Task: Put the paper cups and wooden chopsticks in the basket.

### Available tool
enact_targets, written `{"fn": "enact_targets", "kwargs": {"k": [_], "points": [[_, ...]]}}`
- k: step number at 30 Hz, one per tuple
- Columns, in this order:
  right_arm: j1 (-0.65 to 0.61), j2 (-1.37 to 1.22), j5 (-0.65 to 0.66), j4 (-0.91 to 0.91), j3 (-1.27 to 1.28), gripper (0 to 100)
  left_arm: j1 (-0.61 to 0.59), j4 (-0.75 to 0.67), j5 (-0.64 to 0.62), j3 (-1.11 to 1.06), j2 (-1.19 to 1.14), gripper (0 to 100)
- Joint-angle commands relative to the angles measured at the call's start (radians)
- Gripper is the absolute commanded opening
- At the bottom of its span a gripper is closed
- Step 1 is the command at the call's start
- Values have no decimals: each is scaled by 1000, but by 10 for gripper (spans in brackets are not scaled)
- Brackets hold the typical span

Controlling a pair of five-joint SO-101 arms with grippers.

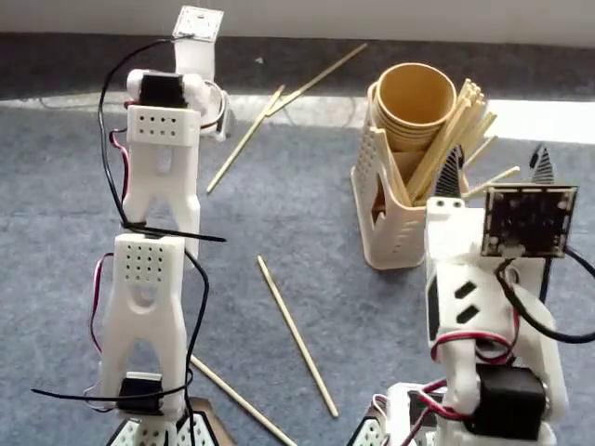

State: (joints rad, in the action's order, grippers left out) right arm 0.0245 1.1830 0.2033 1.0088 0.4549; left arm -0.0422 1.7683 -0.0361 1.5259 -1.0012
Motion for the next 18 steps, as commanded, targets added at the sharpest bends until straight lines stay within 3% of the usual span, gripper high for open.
{"fn": "enact_targets", "kwargs": {"k": [1, 5, 12, 15, 18], "points": [[76, -97, 11, 283, -193, 289, -39, 0, 21, 35, 82, 257], [145, -220, 17, 423, -194, 289, -12, -41, 117, -39, 77, 256], [185, -188, 37, 263, 160, 289, 24, -229, 178, -245, 61, 255], [185, -153, 55, 157, 364, 289, 48, -187, 178, -289, 58, 255], [185, -110, 57, 87, 522, 289, 74, -48, 184, -329, 61, 255]]}}
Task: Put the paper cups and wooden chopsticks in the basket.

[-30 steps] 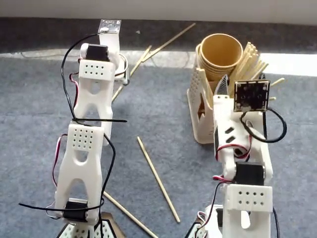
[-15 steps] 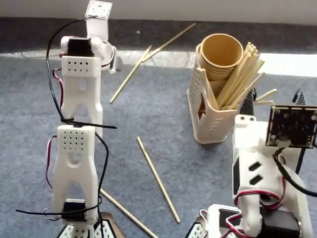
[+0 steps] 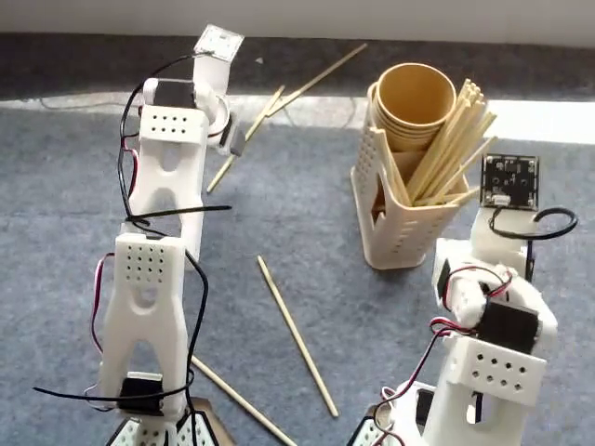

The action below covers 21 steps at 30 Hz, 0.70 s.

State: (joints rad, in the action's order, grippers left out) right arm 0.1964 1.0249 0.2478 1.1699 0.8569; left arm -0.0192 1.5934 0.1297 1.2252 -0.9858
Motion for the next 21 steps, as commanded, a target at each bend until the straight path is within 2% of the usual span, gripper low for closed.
{"fn": "enact_targets", "kwargs": {"k": [1, 5, 12, 16, 19, 21], "points": [[13, 67, 12, -93, 162, 289, 54, 176, 28, -28, 47, 255], [13, 137, 12, -151, 291, 289, 59, 201, 127, -173, 102, 255], [12, 160, 14, -240, 430, 289, 156, 195, 730, -740, 407, 255], [8, 159, 14, -265, 453, 289, 202, 193, 1030, -924, 610, 255], [7, 159, 14, -266, 463, 289, 268, 144, 1175, -1010, 699, 255], [7, 159, 14, -266, 463, 289, 321, 81, 1214, -1058, 730, 255]]}}
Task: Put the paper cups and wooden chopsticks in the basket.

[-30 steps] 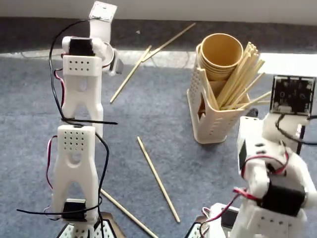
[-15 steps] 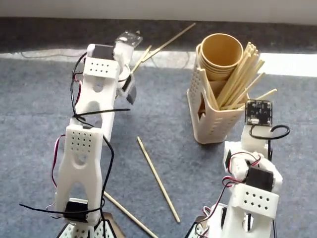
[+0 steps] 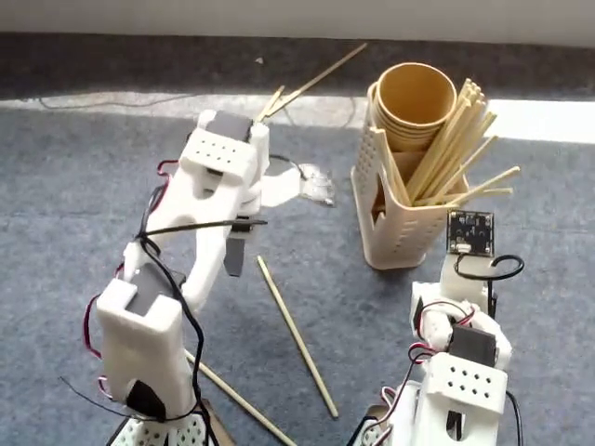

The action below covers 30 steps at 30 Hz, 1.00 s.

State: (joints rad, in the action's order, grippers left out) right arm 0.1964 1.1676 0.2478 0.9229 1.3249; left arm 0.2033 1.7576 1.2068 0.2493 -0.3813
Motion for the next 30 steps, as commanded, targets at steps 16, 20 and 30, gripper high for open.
{"fn": "enact_targets", "kwargs": {"k": [16, 20, 30], "points": [[13, 19, 14, -19, -5, 289, 318, -635, 195, -641, 131, 255], [13, 18, 14, -19, -4, 289, 314, -661, 193, -662, 131, 159], [13, 21, 14, -19, 35, 289, 199, -660, -8, -559, 143, 6]]}}
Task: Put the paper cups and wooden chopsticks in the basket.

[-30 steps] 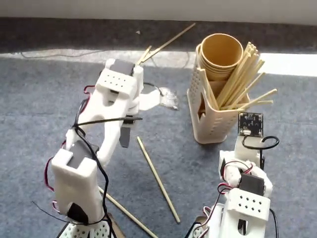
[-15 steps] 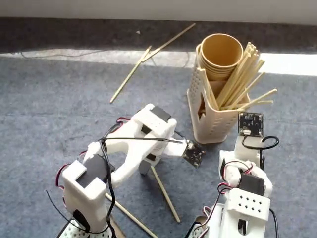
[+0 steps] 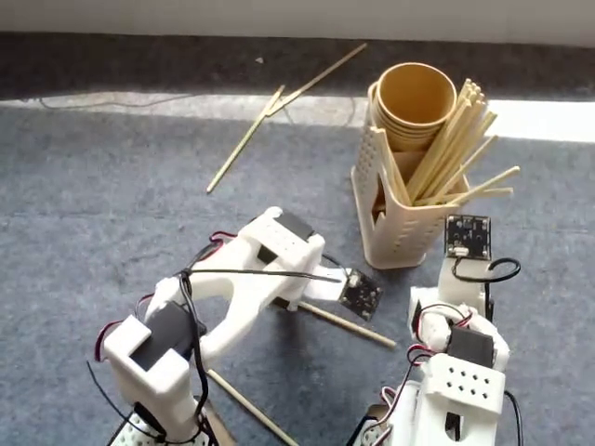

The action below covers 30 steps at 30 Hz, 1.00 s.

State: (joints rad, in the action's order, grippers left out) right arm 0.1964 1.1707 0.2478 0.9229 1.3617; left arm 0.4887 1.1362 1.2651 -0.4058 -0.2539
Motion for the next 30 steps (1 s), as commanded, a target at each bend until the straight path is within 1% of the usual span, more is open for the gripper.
{"fn": "enact_targets", "kwargs": {"k": [1, 3, 5, 6, 10, 13, 15, 18, 20, 22, 25, 28, 30], "points": [[13, 18, 14, -19, -1, 289, -113, -38, -92, 130, 16, 6], [13, 18, 14, -19, 1, 289, -157, -3, -158, 220, 16, 6], [13, 18, 14, -19, 1, 289, -203, 77, -215, 334, 16, 6], [13, 18, 14, -21, 1, 289, -229, 129, -224, 398, 16, 6], [13, 18, 14, -21, 1, 289, -340, 308, -215, 647, 15, 6], [13, 18, 14, -21, 1, 289, -421, 413, -163, 811, 10, 6], [13, 18, 14, -21, -1, 289, -473, 462, -153, 905, 12, 6], [12, 18, 14, -21, -1, 289, -526, 511, -181, 1023, 13, 6], [8, 18, 14, -21, -2, 289, -527, 531, -265, 1086, 13, 6], [8, 18, 14, -21, -2, 289, -506, 531, -393, 1152, 13, 6], [8, 18, 11, -21, 1, 289, -432, 529, -669, 1302, 10, 6], [12, 18, 8, -21, 2, 289, -305, 503, -962, 1478, 4, 6], [13, 18, 6, -21, 4, 289, -211, 454, -1129, 1577, 4, 6]]}}
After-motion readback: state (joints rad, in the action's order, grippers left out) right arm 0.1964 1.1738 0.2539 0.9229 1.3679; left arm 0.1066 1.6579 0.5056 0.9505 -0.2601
